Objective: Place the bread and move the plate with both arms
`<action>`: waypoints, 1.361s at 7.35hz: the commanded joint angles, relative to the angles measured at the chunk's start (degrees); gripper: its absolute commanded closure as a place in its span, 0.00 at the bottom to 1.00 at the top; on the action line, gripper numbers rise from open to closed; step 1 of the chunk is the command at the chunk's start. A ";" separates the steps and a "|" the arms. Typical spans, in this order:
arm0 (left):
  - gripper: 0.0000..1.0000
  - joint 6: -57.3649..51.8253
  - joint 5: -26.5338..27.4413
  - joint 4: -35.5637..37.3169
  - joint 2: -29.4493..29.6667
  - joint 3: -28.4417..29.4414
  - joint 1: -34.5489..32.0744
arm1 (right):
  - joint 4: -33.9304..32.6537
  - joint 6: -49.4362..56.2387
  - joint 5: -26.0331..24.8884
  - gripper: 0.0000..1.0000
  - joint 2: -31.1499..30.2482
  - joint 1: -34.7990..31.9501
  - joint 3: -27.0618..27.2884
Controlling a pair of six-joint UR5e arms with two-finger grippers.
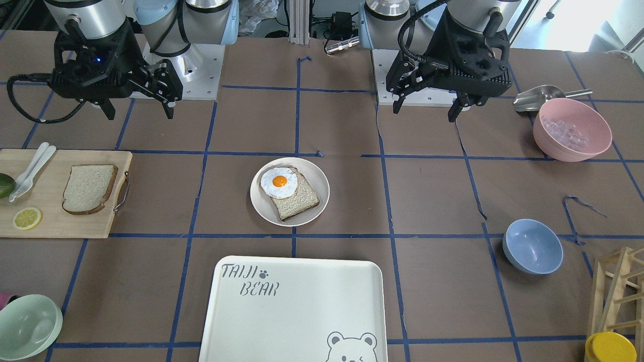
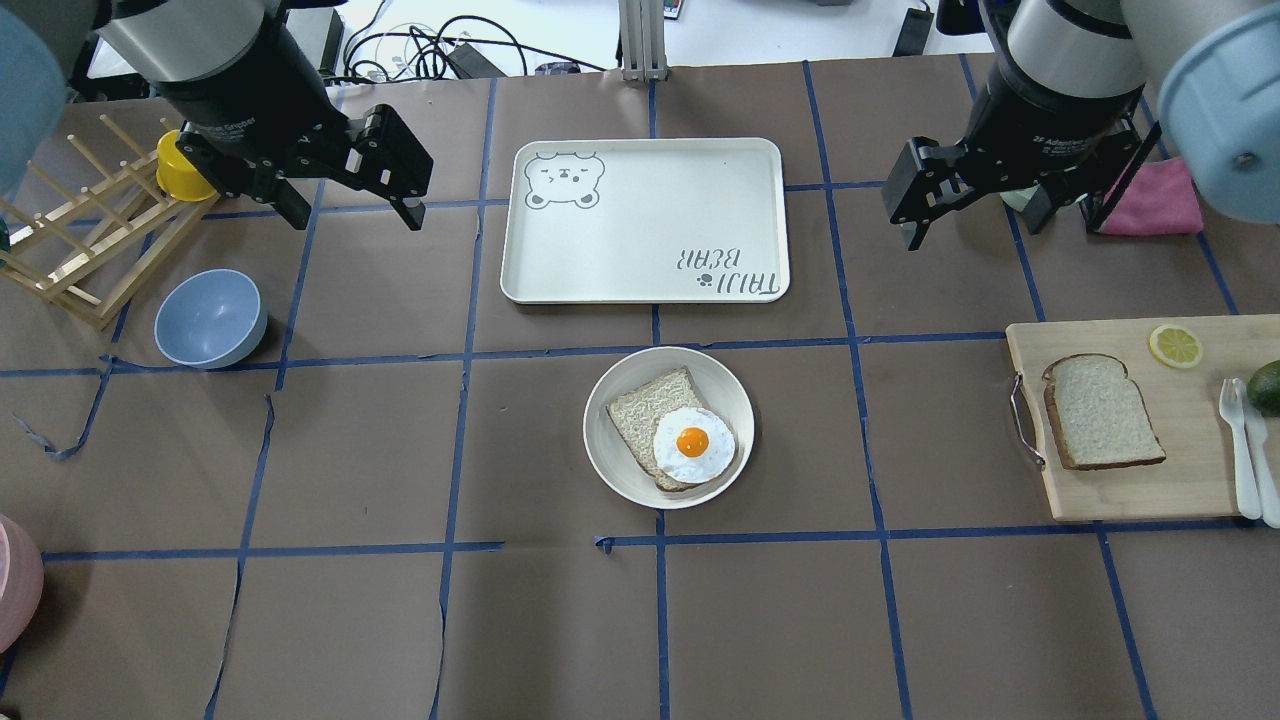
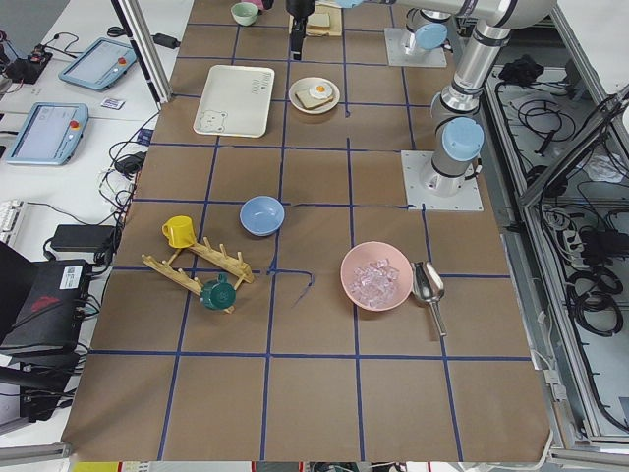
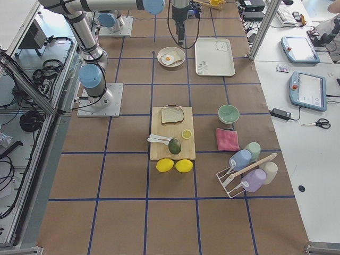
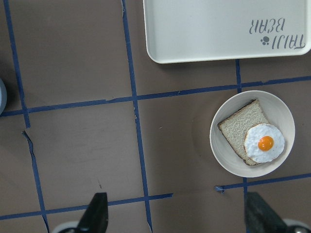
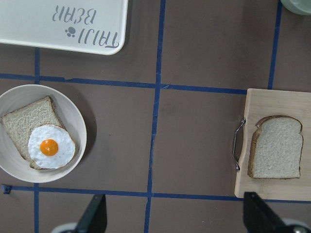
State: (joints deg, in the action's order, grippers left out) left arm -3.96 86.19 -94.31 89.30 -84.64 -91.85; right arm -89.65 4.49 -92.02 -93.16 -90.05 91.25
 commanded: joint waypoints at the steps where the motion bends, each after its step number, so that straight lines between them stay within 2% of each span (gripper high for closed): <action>1: 0.00 0.00 0.03 -0.09 -0.18 -0.09 0.00 | 0.17 0.17 0.00 0.00 0.17 -0.12 0.24; 4: 0.00 0.00 0.03 -0.09 -0.18 -0.09 0.00 | -0.18 -0.27 0.00 0.00 0.88 1.10 0.33; 7: 0.00 0.00 0.03 -0.09 -0.27 -0.26 0.00 | -0.09 0.69 0.00 0.00 4.66 2.51 0.51; 10: 0.00 0.00 -0.06 -0.09 -0.35 -0.35 0.00 | -0.79 1.05 0.26 0.00 6.94 10.39 3.13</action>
State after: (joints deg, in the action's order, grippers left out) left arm -3.96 86.20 -94.39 88.97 -84.92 -91.81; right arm -90.01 5.38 -92.00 -87.12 -83.21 93.06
